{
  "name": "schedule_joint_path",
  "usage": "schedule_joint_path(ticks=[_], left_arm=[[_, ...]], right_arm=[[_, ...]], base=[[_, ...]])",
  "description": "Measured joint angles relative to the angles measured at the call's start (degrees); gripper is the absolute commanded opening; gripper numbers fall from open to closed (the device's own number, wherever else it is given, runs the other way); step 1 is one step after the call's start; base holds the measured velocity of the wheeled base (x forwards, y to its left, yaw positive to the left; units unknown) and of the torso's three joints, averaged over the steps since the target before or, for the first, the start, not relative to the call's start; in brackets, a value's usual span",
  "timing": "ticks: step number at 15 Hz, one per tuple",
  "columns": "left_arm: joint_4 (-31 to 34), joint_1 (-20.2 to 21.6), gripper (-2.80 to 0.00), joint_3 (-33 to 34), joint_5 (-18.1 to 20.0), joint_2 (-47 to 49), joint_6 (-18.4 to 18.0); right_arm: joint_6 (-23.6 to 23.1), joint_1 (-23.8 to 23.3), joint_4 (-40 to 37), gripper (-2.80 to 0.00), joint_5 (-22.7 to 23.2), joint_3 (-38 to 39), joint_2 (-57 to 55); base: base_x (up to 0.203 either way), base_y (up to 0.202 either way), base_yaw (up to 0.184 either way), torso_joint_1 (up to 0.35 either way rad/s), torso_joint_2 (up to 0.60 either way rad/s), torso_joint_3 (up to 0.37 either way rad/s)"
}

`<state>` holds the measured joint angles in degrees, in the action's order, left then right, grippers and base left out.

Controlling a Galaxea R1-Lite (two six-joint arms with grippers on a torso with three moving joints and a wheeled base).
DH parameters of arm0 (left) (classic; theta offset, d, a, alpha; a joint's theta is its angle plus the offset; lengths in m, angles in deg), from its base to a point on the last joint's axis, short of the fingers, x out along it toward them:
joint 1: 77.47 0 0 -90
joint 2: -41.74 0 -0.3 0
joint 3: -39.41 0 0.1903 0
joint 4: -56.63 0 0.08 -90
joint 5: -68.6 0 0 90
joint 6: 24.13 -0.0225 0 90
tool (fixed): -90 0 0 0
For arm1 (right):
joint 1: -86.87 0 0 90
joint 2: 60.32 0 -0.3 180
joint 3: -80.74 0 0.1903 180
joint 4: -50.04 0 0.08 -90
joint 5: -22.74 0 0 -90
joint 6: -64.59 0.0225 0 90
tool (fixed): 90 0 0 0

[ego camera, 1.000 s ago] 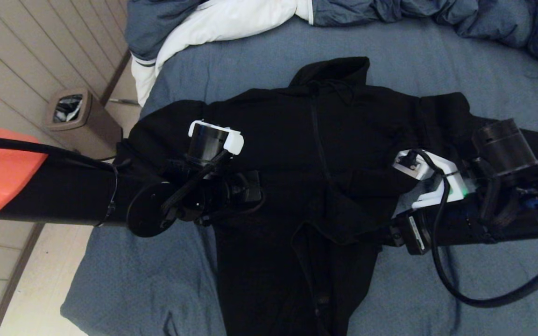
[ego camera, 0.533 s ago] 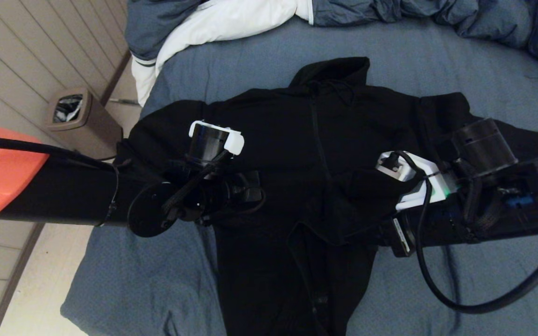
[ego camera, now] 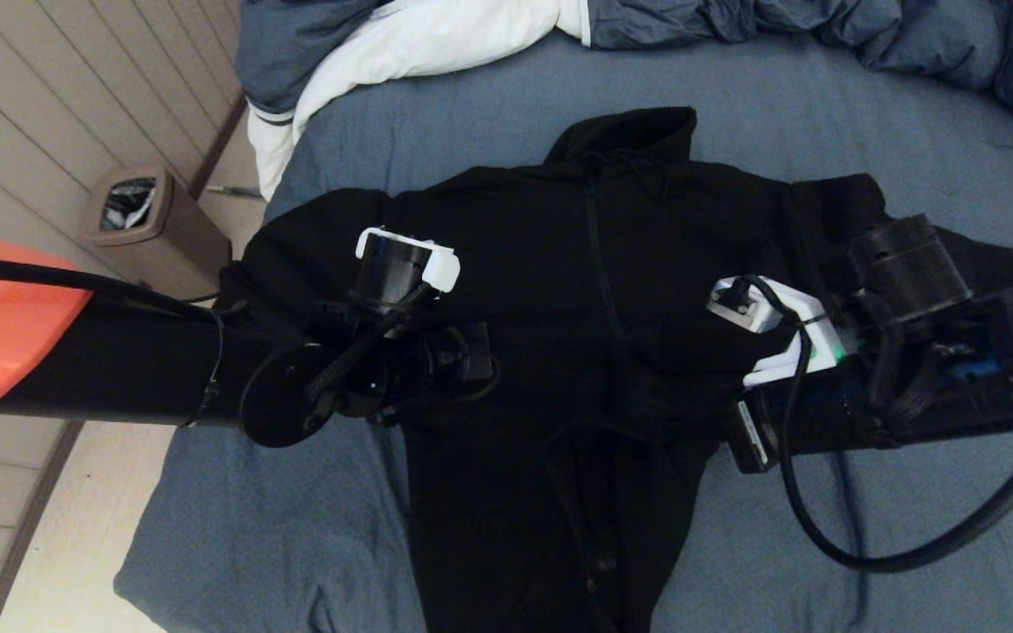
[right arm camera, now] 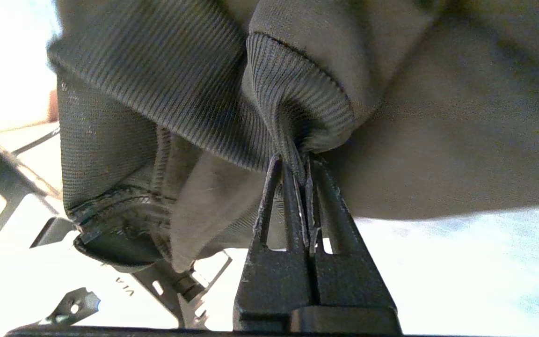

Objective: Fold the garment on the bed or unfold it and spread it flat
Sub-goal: Unfold the black sweatshirt

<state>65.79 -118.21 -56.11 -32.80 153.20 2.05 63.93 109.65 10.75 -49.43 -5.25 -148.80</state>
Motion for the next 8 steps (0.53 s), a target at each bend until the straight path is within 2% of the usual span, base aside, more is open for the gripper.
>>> schedule_joint_path(ticks=[3, 8], left_arm=[[0.05, 0.00, -2.80, 0.00, 0.02, -0.41, 0.00], [0.11, -0.49, -2.80, 0.44, 0.05, -1.49, 0.00]], right_arm=[[-0.49, -3.30, -2.58, -2.80, -4.55, -0.23, 4.25], [-1.77, -7.98, -18.91, -2.80, -9.10, 2.23, 16.46]], base=[[0.000, 0.000, 0.000, 0.000, 0.00, 0.000], [0.000, 0.000, 0.000, 0.000, 0.00, 0.000]])
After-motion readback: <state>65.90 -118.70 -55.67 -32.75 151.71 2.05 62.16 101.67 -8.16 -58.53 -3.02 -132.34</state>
